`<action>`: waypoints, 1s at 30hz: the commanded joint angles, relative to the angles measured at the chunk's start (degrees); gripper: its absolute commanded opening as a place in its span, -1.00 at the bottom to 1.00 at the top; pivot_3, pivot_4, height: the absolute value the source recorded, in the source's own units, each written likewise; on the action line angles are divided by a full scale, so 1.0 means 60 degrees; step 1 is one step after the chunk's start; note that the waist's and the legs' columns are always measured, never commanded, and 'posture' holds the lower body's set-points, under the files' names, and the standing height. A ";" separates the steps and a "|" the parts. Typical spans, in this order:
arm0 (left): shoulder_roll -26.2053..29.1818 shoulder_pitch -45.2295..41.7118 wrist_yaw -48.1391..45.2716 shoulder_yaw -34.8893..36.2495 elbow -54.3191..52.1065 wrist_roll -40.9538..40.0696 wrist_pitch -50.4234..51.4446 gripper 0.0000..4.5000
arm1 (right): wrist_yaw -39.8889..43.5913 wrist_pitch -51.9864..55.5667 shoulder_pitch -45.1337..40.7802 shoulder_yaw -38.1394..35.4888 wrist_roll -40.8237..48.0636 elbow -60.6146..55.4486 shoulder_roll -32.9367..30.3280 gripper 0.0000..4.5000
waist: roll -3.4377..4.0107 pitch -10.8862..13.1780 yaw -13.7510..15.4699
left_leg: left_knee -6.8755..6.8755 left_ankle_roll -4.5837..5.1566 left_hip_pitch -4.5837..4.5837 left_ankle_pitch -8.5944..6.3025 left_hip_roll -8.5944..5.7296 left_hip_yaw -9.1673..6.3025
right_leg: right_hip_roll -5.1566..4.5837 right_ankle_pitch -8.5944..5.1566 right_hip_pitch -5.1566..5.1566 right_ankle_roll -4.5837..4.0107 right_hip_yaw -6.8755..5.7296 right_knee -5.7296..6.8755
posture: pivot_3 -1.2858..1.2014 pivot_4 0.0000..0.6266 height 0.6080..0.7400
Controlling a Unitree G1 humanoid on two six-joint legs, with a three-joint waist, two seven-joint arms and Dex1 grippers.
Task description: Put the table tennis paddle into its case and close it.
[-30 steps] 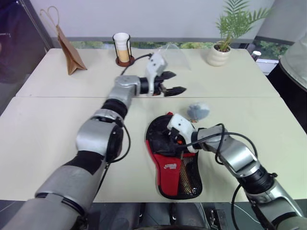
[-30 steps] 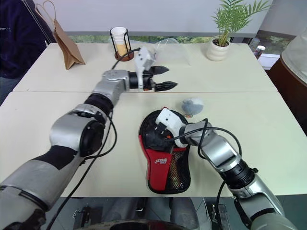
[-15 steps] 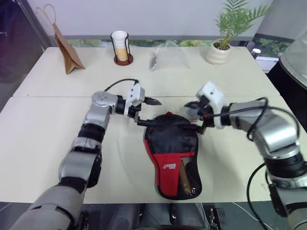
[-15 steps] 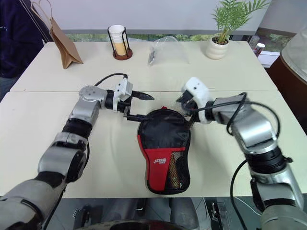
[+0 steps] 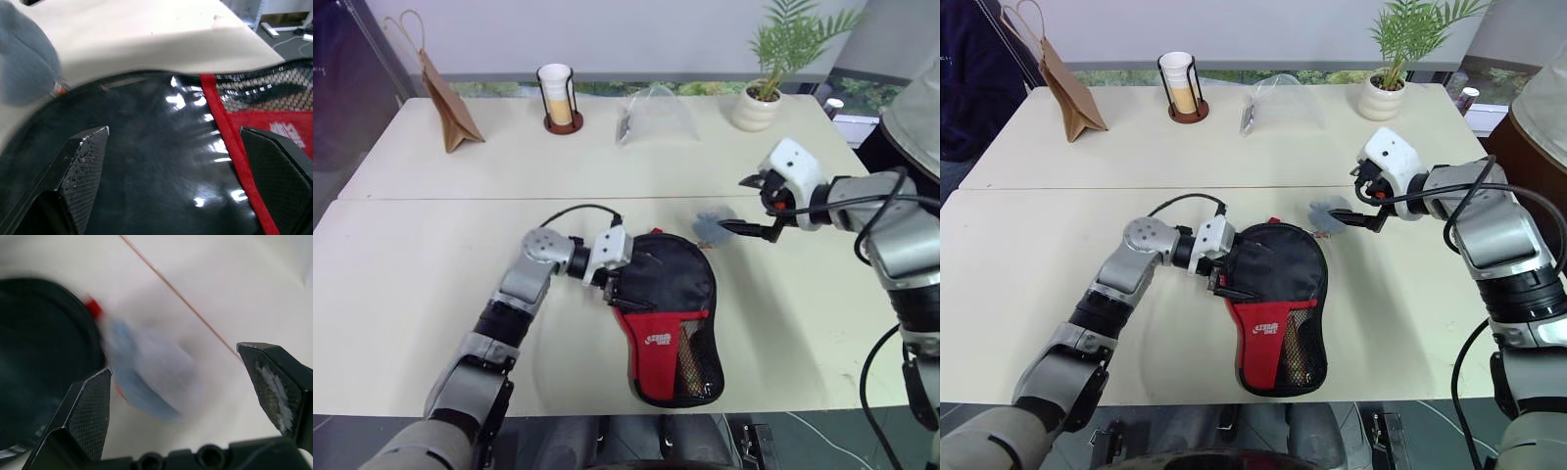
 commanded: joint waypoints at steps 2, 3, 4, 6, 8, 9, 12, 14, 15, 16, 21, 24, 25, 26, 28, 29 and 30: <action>-0.0199 0.0058 0.0612 -0.0264 0.0249 0.0162 -0.0254 0.97 | 0.0480 -0.1235 -0.0555 0.0186 -0.0475 0.1132 0.0200 1.00 | 0.0002 0.0001 0.0007 | 0.0001 0.0000 0.0000 0.0000 0.0000 0.0000 | 0.0001 0.0000 0.0001 0.0000 0.0000 0.0000 | 0.03 -0.52 0.91; -0.0267 0.0069 0.0740 -0.0311 0.0388 0.0191 -0.0301 0.97 | 0.0601 -0.1417 -0.0659 0.0243 -0.0541 0.1421 0.0294 1.00 | 0.0002 0.0001 0.0008 | 0.0002 0.0000 0.0000 0.0000 0.0000 0.0001 | 0.0001 0.0000 0.0001 0.0001 0.0000 0.0000 | 0.03 -0.52 0.91; -0.0319 0.0084 0.0841 -0.0347 0.0511 0.0212 -0.0341 0.97 | 0.0717 -0.1554 -0.0763 0.0286 -0.0585 0.1684 0.0391 1.00 | 0.0002 0.0002 0.0008 | 0.0003 0.0000 0.0000 0.0000 0.0000 0.0002 | 0.0001 0.0001 0.0002 0.0001 0.0000 0.0000 | 0.03 -0.52 0.91; -0.0404 0.0153 0.1035 -0.0402 0.0720 0.0271 -0.0380 0.97 | 0.1025 -0.1779 -0.1033 0.0445 -0.0701 0.2285 0.0620 1.00 | 0.0003 0.0001 0.0008 | 0.0005 0.0000 0.0002 0.0000 0.0000 0.0002 | 0.0001 0.0001 0.0004 0.0001 -0.0001 0.0000 | 0.03 -0.52 0.91; -0.0422 0.0211 0.1154 -0.0445 0.0879 0.0317 -0.0496 0.97 | 0.1312 -0.1965 -0.1250 0.0545 -0.0795 0.2762 0.0832 1.00 | 0.0004 0.0000 0.0008 | 0.0003 -0.0001 0.0007 0.0000 0.0000 0.0001 | 0.0003 0.0001 0.0007 0.0001 -0.0001 0.0000 | 0.03 -0.52 0.91; -0.0430 0.0218 0.1194 -0.0464 0.0923 0.0331 -0.0534 0.97 | 0.1400 -0.2037 -0.1311 0.0541 -0.0843 0.2919 0.0897 1.00 | 0.0004 0.0000 0.0006 | 0.0002 -0.0002 0.0008 0.0000 0.0000 0.0001 | 0.0003 0.0001 0.0007 0.0001 -0.0001 0.0000 | 0.03 -0.52 0.91; -0.0482 0.0195 0.1350 -0.0467 0.1079 0.0333 -0.0546 0.97 | 0.1526 -0.2076 -0.1717 0.0555 -0.0970 0.3741 0.1306 1.00 | 0.0006 -0.0001 0.0003 | 0.0005 -0.0004 0.0012 -0.0001 0.0000 0.0001 | 0.0003 0.0001 0.0014 0.0001 -0.0001 0.0000 | 0.03 -0.52 0.91; -0.0500 0.0194 0.1402 -0.0473 0.1120 0.0326 -0.0551 0.97 | 0.1601 -0.2195 -0.1929 0.0583 -0.1081 0.4253 0.1538 1.00 | 0.0009 -0.0003 0.0002 | 0.0006 -0.0008 0.0018 -0.0003 0.0000 0.0001 | 0.0003 0.0004 0.0019 -0.0003 -0.0001 0.0000 | 0.03 -0.52 0.91; -0.0506 0.0209 0.1421 -0.0486 0.1112 0.0326 -0.0555 0.97 | 0.1643 -0.2259 -0.2002 0.0578 -0.1108 0.4463 0.1631 1.00 | 0.0009 -0.0003 0.0007 | 0.0006 -0.0010 0.0019 -0.0004 0.0000 0.0001 | 0.0003 0.0004 0.0019 -0.0003 -0.0001 0.0000 | 0.03 -0.52 0.91; -0.0508 0.0218 0.1433 -0.0495 0.1106 0.0324 -0.0554 0.97 | 0.1640 -0.2361 -0.2087 0.0577 -0.1158 0.4694 0.1743 1.00 | 0.0009 -0.0003 0.0010 | 0.0006 -0.0011 0.0020 -0.0003 0.0000 0.0000 | 0.0003 0.0004 0.0020 -0.0003 -0.0002 0.0000 | 0.03 -0.52 0.91; -0.0505 0.0290 0.1447 -0.0534 0.1019 0.0308 -0.0507 0.97 | 0.1752 -0.2480 -0.2383 0.0545 -0.1262 0.5449 0.2198 1.00 | 0.0013 -0.0005 0.0003 | 0.0007 -0.0015 0.0021 -0.0003 -0.0001 0.0000 | 0.0004 0.0006 0.0021 -0.0004 -0.0002 0.0001 | 0.03 -0.52 0.91; -0.0496 0.0317 0.1421 -0.0576 0.1019 0.0320 -0.0485 0.99 | 0.1831 -0.2567 -0.2431 0.0506 -0.1322 0.5624 0.2297 0.44 | 0.0015 -0.0006 0.0003 | 0.0007 -0.0017 0.0021 -0.0003 -0.0001 0.0000 | 0.0004 0.0006 0.0021 -0.0004 -0.0001 0.0001 | 0.03 -0.52 0.91; -0.0499 0.0319 0.1420 -0.0593 0.1038 0.0327 -0.0489 0.99 | 0.1854 -0.2571 -0.2428 0.0481 -0.1321 0.5626 0.2310 0.21 | 0.0015 -0.0006 0.0002 | 0.0007 -0.0018 0.0021 -0.0003 -0.0001 0.0000 | 0.0004 0.0006 0.0020 -0.0004 -0.0001 0.0001 | 0.03 -0.52 0.91; -0.0507 0.0318 0.1420 -0.0617 0.1070 0.0340 -0.0495 0.99 | 0.1893 -0.2549 -0.2397 0.0460 -0.1308 0.5563 0.2298 -0.02 | 0.0016 -0.0007 0.0002 | 0.0007 -0.0018 0.0021 -0.0003 -0.0001 0.0000 | 0.0004 0.0006 0.0020 -0.0004 -0.0002 0.0001 | 0.03 -0.52 0.91; -0.0520 0.0312 0.1422 -0.0649 0.1114 0.0358 -0.0504 0.99 | 0.1943 -0.2501 -0.2329 0.0426 -0.1287 0.5420 0.2257 -0.46 | 0.0017 -0.0008 0.0002 | 0.0007 -0.0019 0.0021 -0.0004 -0.0001 0.0000 | 0.0004 0.0006 0.0020 -0.0004 -0.0002 0.0001 | 0.03 -0.52 0.91; -0.0528 0.0307 0.1416 -0.0664 0.1131 0.0362 -0.0493 0.99 | 0.1956 -0.2450 -0.2274 0.0389 -0.1259 0.5306 0.2223 -0.68 | 0.0020 -0.0009 0.0002 | 0.0007 -0.0019 0.0021 -0.0004 -0.0001 0.0000 | 0.0004 0.0006 0.0020 -0.0004 -0.0002 0.0001 | 0.03 -0.52 0.91; -0.0529 0.0295 0.1386 -0.0693 0.1158 0.0371 -0.0447 0.99 | 0.1968 -0.2322 -0.2168 0.0343 -0.1229 0.5097 0.2141 -0.88 | 0.0021 -0.0010 0.0002 | 0.0007 -0.0019 0.0021 -0.0004 -0.0002 0.0000 | 0.0004 0.0006 0.0020 -0.0005 -0.0001 0.0001 | 0.03 -0.52 0.91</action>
